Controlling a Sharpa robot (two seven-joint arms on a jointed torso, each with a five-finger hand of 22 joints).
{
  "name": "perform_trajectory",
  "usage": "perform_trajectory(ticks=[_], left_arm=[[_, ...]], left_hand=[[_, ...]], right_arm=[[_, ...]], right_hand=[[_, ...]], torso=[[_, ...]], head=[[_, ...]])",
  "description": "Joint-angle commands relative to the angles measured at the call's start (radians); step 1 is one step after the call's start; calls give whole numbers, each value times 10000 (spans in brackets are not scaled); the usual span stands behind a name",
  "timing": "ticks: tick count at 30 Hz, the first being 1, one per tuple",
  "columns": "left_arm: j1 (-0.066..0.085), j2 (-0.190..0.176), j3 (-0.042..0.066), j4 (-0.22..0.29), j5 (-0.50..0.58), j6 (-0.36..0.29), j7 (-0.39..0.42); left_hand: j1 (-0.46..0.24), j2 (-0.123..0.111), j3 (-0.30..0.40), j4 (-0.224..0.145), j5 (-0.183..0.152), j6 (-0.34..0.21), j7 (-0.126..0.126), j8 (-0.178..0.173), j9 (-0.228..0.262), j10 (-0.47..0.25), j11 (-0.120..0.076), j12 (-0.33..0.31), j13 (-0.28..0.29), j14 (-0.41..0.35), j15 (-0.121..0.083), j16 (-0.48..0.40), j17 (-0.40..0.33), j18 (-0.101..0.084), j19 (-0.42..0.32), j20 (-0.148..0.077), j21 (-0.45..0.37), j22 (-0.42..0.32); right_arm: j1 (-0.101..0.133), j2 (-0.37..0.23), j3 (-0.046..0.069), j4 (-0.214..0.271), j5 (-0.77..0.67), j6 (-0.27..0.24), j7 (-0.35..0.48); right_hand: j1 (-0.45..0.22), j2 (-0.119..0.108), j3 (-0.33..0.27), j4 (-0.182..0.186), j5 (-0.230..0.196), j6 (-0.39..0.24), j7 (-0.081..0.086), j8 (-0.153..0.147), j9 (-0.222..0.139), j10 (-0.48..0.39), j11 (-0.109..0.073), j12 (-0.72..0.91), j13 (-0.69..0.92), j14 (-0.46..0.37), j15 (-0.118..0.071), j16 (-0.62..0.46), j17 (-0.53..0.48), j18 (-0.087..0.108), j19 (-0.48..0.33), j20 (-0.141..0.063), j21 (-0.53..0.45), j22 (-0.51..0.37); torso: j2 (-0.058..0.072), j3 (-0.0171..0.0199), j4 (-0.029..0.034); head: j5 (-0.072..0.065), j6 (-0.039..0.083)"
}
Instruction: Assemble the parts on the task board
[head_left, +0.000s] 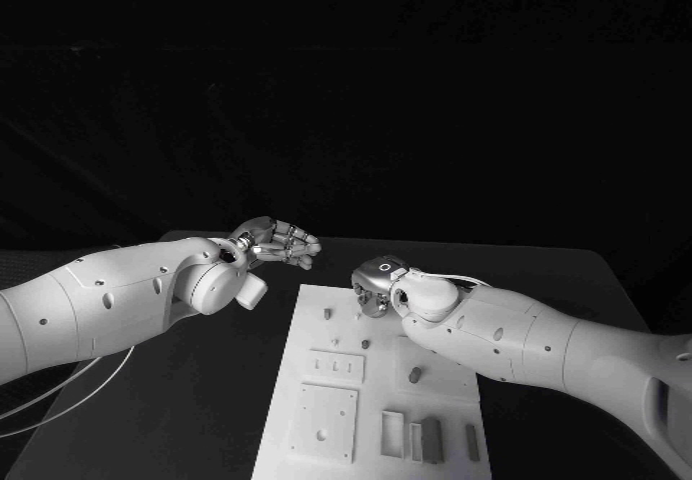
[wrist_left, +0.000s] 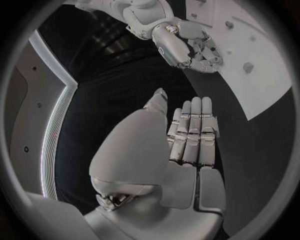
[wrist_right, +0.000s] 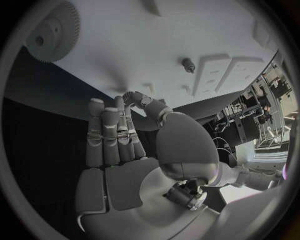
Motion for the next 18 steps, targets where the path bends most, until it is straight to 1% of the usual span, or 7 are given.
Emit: perform_trajectory(ticks=[1, 3, 5, 13, 18], left_arm=[[24, 23, 13, 25, -15, 5, 50], [25, 21, 13, 24, -15, 5, 46], [25, 11, 13, 20, -15, 2, 46], [28, -14, 13, 28, -15, -5, 48], [28, -41, 12, 20, -15, -15, 47]], left_hand=[[-103, 16, 65, 13, 7, -91, 286, -20, -17, -26, 44, -43, -15, 59, -5, -39, 18, 147, 72, -8, -45, 10], [-103, 15, 66, 13, 7, -95, 287, -23, -19, -30, 46, -47, -16, 60, -5, -41, 21, 147, 73, -9, -46, 11], [-105, 13, 67, 13, 7, -98, 289, -24, -21, -35, 48, -51, -17, 60, -5, -44, 24, 147, 73, -9, -48, 12], [-105, 9, 70, 11, 7, -105, 291, -27, -24, -42, 51, -58, -19, 61, -5, -51, 32, 147, 74, -10, -51, 14], [-105, 9, 73, 11, 7, -107, 292, -28, -26, -44, 53, -62, -19, 62, -5, -55, 37, 147, 75, -10, -54, 16]], right_arm=[[-4, 18, -4, 1, 118, 93, 98], [-3, 7, -4, 10, 146, 76, 100], [-3, -10, -4, 24, 155, 60, 93], [-3, -82, -4, 32, 183, 60, 73], [-2, -180, -4, 18, 244, -136, 85]], right_hand=[[8, -136, 13, 49, -88, -215, 86, -116, -53, -407, 280, -100, -53, -14, 119, 81, -30, 373, -80, -19, 57, 202], [12, -215, 13, 79, -129, -419, 170, -221, -120, -541, 332, -159, -105, -50, 170, 106, -57, 373, -101, -9, 54, 200], [2, -288, 8, 112, -158, -548, 213, -282, -165, -636, 370, -201, -151, -79, 206, 123, -78, 373, -119, 1, 51, 199], [20, -367, 17, 168, -187, -679, 234, -326, -225, -737, 416, -232, -226, -141, 252, 160, -118, 373, -169, 24, 43, 201], [21, -392, 18, 188, -190, -690, 242, -323, -235, -767, 428, -240, -249, -159, 264, 172, -129, 373, -180, 29, 43, 202]], torso=[[0, -2, -1], [1, -1, 1], [-2, 5, 1], [-2, 8, -9], [-7, 18, -19]], head=[[5, 12], [6, 11], [9, 8], [14, -4], [24, -7]])
